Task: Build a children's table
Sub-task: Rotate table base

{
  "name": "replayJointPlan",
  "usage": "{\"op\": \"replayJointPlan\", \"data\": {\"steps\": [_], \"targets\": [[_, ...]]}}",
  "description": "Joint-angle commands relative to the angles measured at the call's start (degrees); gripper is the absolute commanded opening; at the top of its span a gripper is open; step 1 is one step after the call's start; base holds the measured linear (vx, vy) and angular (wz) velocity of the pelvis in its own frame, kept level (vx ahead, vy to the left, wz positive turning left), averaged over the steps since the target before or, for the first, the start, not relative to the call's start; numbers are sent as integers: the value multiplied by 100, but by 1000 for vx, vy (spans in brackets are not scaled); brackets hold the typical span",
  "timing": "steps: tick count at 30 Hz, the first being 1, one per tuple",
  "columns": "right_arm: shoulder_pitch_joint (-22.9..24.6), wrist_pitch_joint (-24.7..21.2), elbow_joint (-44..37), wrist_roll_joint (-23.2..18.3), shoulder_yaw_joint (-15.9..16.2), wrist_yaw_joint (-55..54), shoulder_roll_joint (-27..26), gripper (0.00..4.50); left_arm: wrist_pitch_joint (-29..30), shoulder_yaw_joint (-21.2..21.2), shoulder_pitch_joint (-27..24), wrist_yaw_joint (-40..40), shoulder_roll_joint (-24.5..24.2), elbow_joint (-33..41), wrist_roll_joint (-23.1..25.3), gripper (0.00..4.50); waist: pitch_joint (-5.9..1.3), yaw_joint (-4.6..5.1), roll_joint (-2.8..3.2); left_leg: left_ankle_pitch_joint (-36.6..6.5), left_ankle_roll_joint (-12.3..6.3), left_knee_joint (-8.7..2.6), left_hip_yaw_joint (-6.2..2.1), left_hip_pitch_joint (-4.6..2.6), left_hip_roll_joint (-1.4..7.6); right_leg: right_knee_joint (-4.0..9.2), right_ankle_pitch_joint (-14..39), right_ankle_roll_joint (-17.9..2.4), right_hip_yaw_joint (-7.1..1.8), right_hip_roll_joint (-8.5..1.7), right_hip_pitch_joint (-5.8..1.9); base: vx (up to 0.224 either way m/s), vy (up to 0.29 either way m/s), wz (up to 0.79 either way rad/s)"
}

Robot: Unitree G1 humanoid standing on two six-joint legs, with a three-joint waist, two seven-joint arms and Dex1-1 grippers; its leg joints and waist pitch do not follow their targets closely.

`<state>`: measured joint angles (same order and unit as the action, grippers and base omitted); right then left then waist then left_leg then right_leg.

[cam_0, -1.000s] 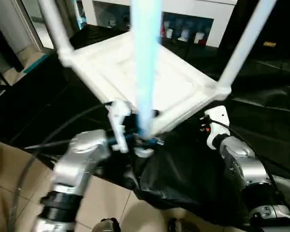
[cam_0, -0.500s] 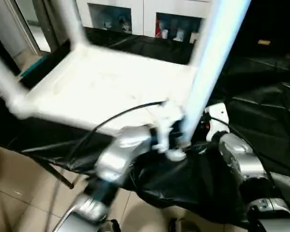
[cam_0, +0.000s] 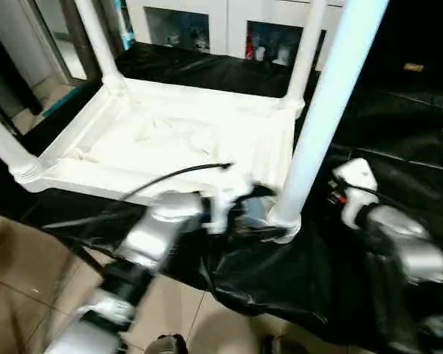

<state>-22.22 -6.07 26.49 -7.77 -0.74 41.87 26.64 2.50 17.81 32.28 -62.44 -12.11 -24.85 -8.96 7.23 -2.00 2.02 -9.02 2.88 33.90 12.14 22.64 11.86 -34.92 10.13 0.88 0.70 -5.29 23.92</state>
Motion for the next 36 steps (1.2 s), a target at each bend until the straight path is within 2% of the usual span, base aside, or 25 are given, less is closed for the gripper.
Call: {"op": "replayJointPlan", "data": {"steps": [1, 2, 3, 5, 7, 8, 13, 14, 17, 18, 22, 25, 31, 32, 34, 36], "targets": [[174, -112, -553, -210, 120, 618, 349, 325, -301, 44, 268, -217, -164, -426, 261, 411, -539, -26, -28, -1281, -508, -330, -43, -163, 71, 374, 609, -1746, -67, -106, -305, 0, 0, 0], [174, -112, -553, -210, 120, 618, 349, 325, -301, 44, 268, -217, -164, -426, 261, 405, -535, -39, -25, -1323, -505, -335, -46, -161, 58, 393, 676, -1705, -65, -94, -308, 0, 0, 0], [309, -184, -836, -323, 129, 941, 598, 325, -483, 80, 408, -275, -296, -716, 405, 391, -532, -70, -27, -1390, -493, -336, -43, -185, 71, 410, 724, -1663, -81, -101, -298, 0, 0, 0], [401, -259, -1017, -397, 134, 1112, 717, 325, -568, 104, 467, -342, -352, -839, 440, 378, -553, -93, -32, -1319, -465, -335, -54, -162, 72, 387, 717, -1644, -78, -129, -324, 0, 0, 0], [585, -419, -1375, -554, 137, 1447, 955, 325, -694, 145, 593, -412, -404, -1060, 505, 368, -552, -100, -36, -1358, -457, -333, -52, -157, 67, 399, 873, -1643, -78, -135, -319, 0, 0, 0], [695, -523, -1593, -640, 136, 1639, 1089, 325, -769, 163, 670, -454, -424, -1192, 540, 346, -566, -112, -26, -1376, -457, -327, -51, -166, 71, 406, 958, -1628, -84, -145, -319, 0, 0, 0], [1095, -875, -2354, -933, 177, 2317, 1596, 325, -1128, 188, 1065, -703, -411, -1832, 624, 329, -575, -161, -22, -1306, -529, -324, -61, -132, 60, 434, 1105, -1545, -77, -155, -320, 0, 0, 0], [1101, -881, -2364, -939, 178, 2324, 1605, 325, -1140, 186, 1075, -708, -408, -1851, 627, 302, -582, -169, -19, -1340, -507, -322, -62, -145, 68, 445, 1195, -1525, -80, -160, -319, 0, 0, 0], [1202, -1050, -2606, -1037, 206, 2474, 1775, 325, -1371, 138, 1329, -856, -332, -2307, 666, 292, -589, -158, -26, -1317, -506, -313, -64, -124, 49, 452, 1247, -1503, -74, -157, -317, 0, 0, 0], [1252, -1155, -2735, -1072, 190, 2514, 1816, 325, -1489, 156, 1478, -940, -304, -2570, 720, 282, -590, -157, -7, -1323, -499, -315, -69, -128, 50, 457, 1287, -1494, -70, -159, -316, 0, 0, 0], [1307, -1257, -2861, -1096, 173, 2539, 1853, 325, -1599, 180, 1622, -1036, -278, -2855, 786, 245, -599, -163, -8, -1321, -493, -314, -73, -137, 58, 455, 1252, -1517, -68, -164, -307, 0, 0, 0], [1339, -1304, -2926, -1112, 166, 2544, 1885, 325, -1701, 220, 1713, -1066, -281, -3055, 869, 221, -605, -160, -6, -1226, -522, -310, -81, -113, 51, 431, 1066, -1552, -60, -159, -328, 0, 0, 0], [1449, -1439, -3114, -1148, 133, 2547, 1951, 325, -1960, 248, 1906, -1126, -275, -3588, 1083, 158, -595, -181, 3, -1287, -514, -314, -79, -129, 59, 448, 1136, -1580, -61, -168, -317, 0, 0, 0], [1455, -1458, -3128, -1148, 126, 2548, 1951, 325, -1997, 243, 1924, -1121, -274, -3657, 1105, 151, -584, -176, 26, -1339, -498, -323, -81, -129, 63, 458, 1172, -1568, -61, -165, -313, 0, 0, 0], [1465, -1478, -3146, -1148, 124, 2551, 1954, 325, -2052, 238, 1948, -1090, -277, -3750, 1145, 142, -588, -173, 19, -1365, -469, -324, -83, -136, 62, 451, 1169, -1570, -61, -170, -317, 0, 0, 0], [1464, -1499, -3148, -1159, 135, 2560, 1969, 325, -2087, 234, 1971, -1060, -279, -3827, 1191, 112, -575, -168, 1, -1410, -459, -328, -78, -137, 63, 466, 1224, -1580, -63, -168, -308, 0, 0, 0]]}}
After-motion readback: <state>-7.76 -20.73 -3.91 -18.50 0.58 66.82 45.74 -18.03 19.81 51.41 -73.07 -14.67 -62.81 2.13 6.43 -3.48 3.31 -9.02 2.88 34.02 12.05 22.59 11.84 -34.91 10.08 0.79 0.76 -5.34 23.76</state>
